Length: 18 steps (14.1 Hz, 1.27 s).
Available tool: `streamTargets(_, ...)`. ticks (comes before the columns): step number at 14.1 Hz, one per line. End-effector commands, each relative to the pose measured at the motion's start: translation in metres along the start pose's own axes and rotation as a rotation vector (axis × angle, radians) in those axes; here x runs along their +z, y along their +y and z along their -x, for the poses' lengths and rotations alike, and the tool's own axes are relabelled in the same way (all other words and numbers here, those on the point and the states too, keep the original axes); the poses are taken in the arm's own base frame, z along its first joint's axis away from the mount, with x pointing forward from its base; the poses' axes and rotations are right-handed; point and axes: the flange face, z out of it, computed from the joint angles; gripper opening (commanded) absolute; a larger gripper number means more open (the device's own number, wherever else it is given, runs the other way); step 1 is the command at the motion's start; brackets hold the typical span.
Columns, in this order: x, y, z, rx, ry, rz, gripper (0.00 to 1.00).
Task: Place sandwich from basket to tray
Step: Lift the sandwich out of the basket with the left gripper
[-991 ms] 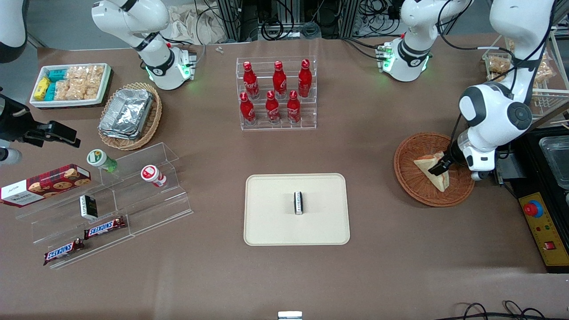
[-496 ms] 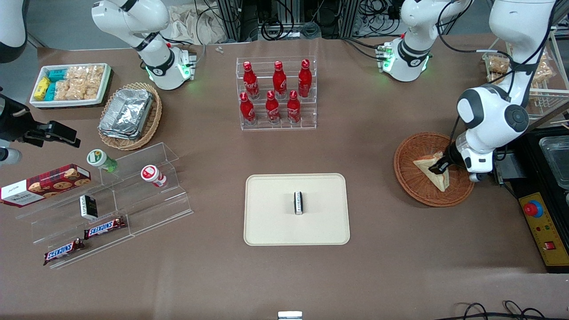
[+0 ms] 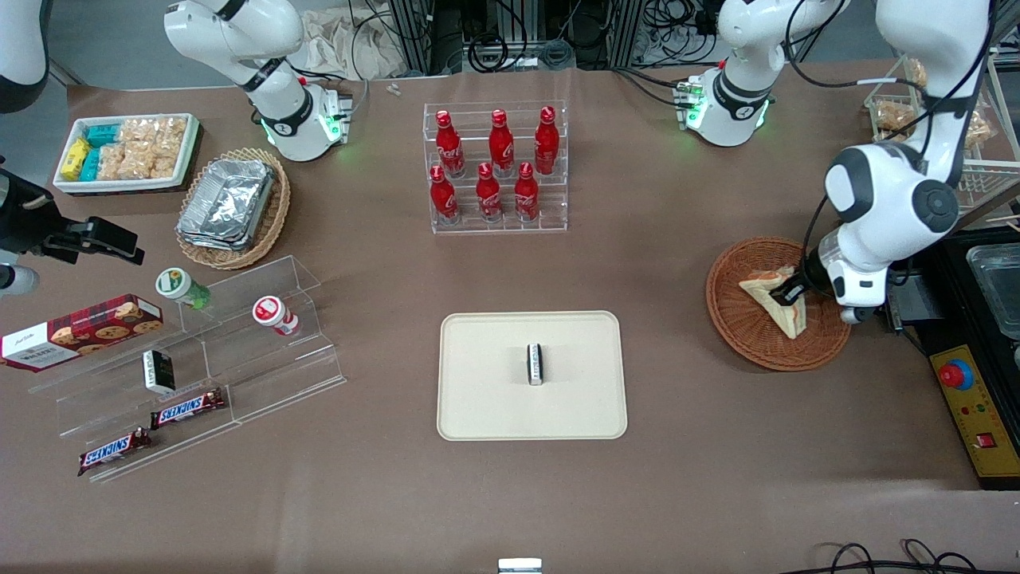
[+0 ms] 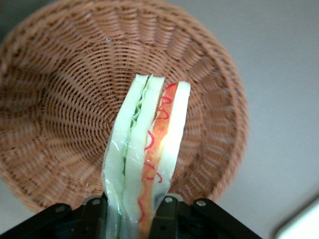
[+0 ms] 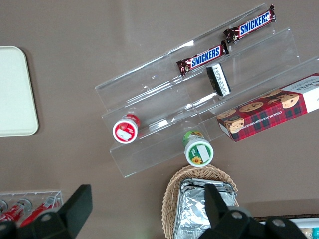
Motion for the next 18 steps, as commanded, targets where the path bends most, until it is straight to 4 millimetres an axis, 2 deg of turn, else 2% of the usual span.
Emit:
streamTargets(1, -0.092, 0.025, 0.005, 0.084, -0.010, -0.036, 0.00)
streamTargets(2, -0.129, 0.040, 0.002, 0.112, -0.018, -0.056, 0.00)
streamTargets(4, -0.184, 0.085, 0.022, 0.246, 0.023, -0.145, 0.00)
streamTargets(6, -0.210, 0.128, 0.053, 0.350, 0.039, -0.163, 0.00)
streamTargets(7, -0.207, 0.146, 0.062, 0.390, 0.028, -0.151, 0.00)
streamTargets(9, -0.179, 0.186, 0.087, 0.476, -0.018, -0.138, 0.00)
streamTargets(11, -0.132, 0.230, 0.108, 0.560, -0.076, -0.115, 0.00)
streamTargets(13, -0.069, 0.277, 0.131, 0.629, -0.047, -0.075, 0.00)
streamTargets(15, 0.000, 0.314, 0.154, 0.589, 0.034, -0.079, 0.00)
streamTargets(16, 0.036, 0.325, 0.160, 0.559, 0.064, -0.110, 0.00)
streamTargets(17, 0.062, 0.333, 0.159, 0.533, 0.089, -0.134, 0.00)
streamTargets(18, 0.079, 0.339, 0.152, 0.487, 0.093, -0.136, 0.00)
